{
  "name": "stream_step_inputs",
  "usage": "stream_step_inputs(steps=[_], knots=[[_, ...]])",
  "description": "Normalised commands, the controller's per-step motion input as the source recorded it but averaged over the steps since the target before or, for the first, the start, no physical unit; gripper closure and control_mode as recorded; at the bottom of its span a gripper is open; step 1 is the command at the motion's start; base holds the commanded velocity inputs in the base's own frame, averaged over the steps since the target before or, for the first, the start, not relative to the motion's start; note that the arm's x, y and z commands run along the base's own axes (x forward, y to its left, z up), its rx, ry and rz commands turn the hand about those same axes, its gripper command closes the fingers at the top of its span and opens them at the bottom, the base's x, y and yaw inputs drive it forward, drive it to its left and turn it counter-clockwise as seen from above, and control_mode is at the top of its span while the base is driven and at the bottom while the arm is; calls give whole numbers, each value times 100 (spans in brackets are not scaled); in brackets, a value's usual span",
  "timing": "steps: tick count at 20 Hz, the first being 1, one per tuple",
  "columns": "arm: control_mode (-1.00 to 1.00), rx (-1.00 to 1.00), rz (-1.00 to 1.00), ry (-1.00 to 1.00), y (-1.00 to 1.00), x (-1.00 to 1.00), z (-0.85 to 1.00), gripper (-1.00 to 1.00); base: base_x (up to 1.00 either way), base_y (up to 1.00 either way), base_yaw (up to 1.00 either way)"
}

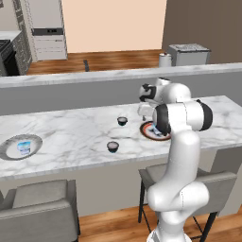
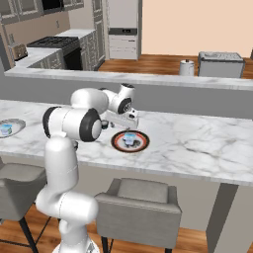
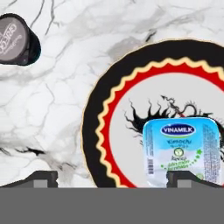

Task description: Place two yogurt containers on each plate.

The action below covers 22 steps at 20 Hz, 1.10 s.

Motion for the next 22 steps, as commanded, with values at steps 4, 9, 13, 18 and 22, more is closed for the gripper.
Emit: stream_step_inputs(steps=[4,9,13,18,22], knots=[[-100,0,0,-5,41,0,13,-100,0,0,0],[-100,0,0,-5,42,0,2,-100,0,0,0],[-100,0,0,-1,23,4,0,-100,0,0,0],[-100,0,0,0,1,23,0,-100,0,0,0],[-100,0,0,-1,3,6,0,-100,0,0,0]])
